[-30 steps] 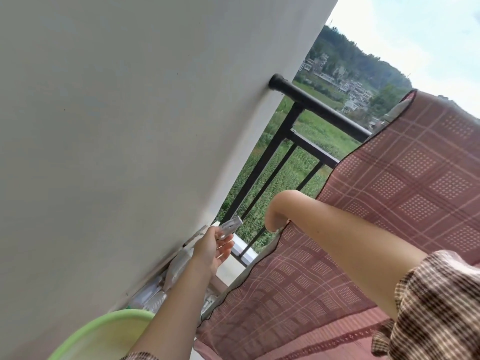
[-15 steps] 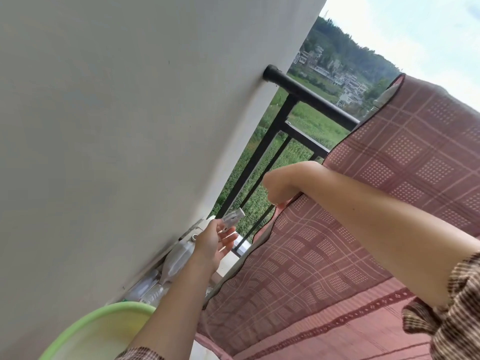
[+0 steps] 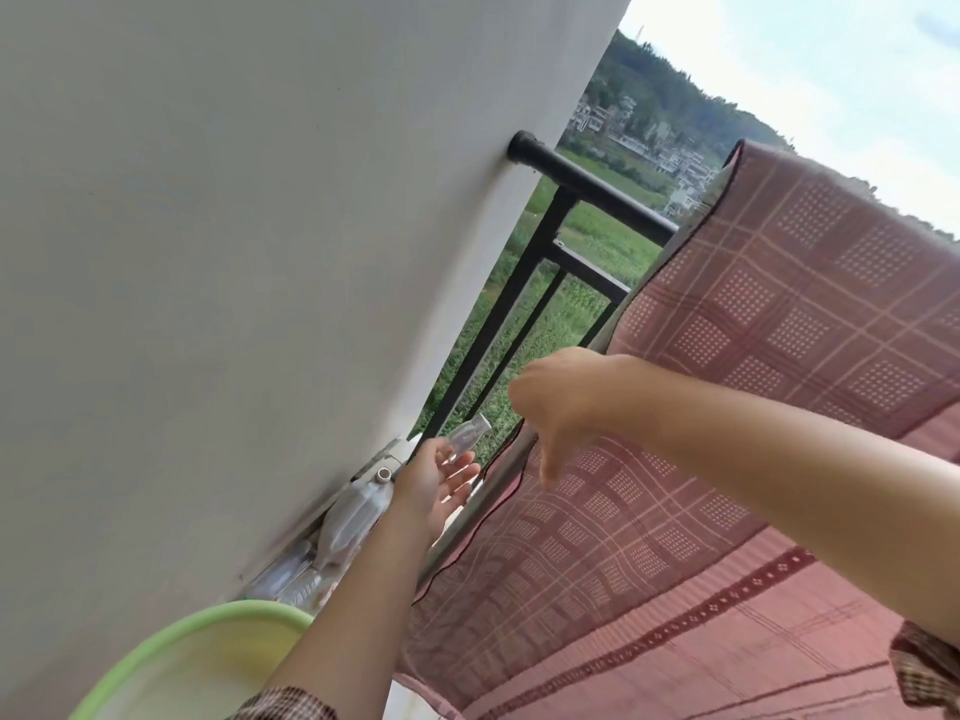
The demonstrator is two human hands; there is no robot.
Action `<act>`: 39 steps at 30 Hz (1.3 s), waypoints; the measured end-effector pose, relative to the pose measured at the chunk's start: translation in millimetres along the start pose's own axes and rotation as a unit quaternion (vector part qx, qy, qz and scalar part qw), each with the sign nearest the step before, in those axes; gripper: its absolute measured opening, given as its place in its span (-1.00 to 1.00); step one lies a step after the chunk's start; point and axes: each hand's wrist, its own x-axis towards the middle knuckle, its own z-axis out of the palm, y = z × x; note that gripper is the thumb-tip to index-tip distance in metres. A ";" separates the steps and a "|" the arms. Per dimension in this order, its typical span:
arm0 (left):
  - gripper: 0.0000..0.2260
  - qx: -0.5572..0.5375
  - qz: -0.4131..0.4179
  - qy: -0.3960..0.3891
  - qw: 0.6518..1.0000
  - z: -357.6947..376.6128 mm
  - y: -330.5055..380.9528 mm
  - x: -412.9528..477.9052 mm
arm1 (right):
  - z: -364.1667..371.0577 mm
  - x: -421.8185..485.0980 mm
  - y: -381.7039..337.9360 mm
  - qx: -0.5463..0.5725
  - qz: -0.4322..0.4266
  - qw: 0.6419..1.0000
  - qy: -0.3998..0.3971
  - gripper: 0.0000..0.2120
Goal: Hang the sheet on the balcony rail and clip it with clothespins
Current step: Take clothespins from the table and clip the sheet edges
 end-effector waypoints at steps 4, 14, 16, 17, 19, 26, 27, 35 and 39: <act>-0.88 -0.015 0.004 0.011 1.000 -7.0 2.0 -1.4 | 13.9 5.7 0.2 -0.071 -0.024 0.990 0.115 -0.68; -0.85 -0.029 0.021 0.018 0.999 -10.1 9.1 -12.3 | 18.5 9.0 6.2 -0.076 -0.036 0.985 0.148 -0.80; -0.84 -0.030 0.023 0.015 0.999 -10.6 10.8 -14.3 | 15.5 12.6 6.1 -0.035 -0.024 0.989 0.143 -0.70; -0.85 -0.032 0.025 0.015 0.999 -11.7 11.9 -15.5 | 12.7 13.7 5.6 -0.006 -0.017 0.989 0.144 -0.67; -0.85 -0.042 0.030 0.016 0.999 -15.3 15.2 -16.6 | 8.6 15.9 4.0 0.035 0.001 0.986 0.162 -0.66; -0.76 -0.045 0.057 0.008 0.997 -22.9 36.5 -13.5 | 15.1 21.1 1.7 0.068 0.021 0.974 0.213 -0.75; -0.74 -0.034 0.062 -0.004 0.998 -22.8 38.0 -13.9 | 13.8 22.5 6.3 0.081 0.019 0.974 0.209 -0.74; -0.86 0.002 0.091 -0.097 0.991 -22.4 32.8 -21.6 | -10.2 40.5 21.1 0.127 0.024 0.986 0.107 -0.74; -0.80 0.016 0.123 -0.134 0.983 -25.3 44.4 -19.2 | -18.3 35.7 23.4 0.117 0.034 0.991 0.061 -0.67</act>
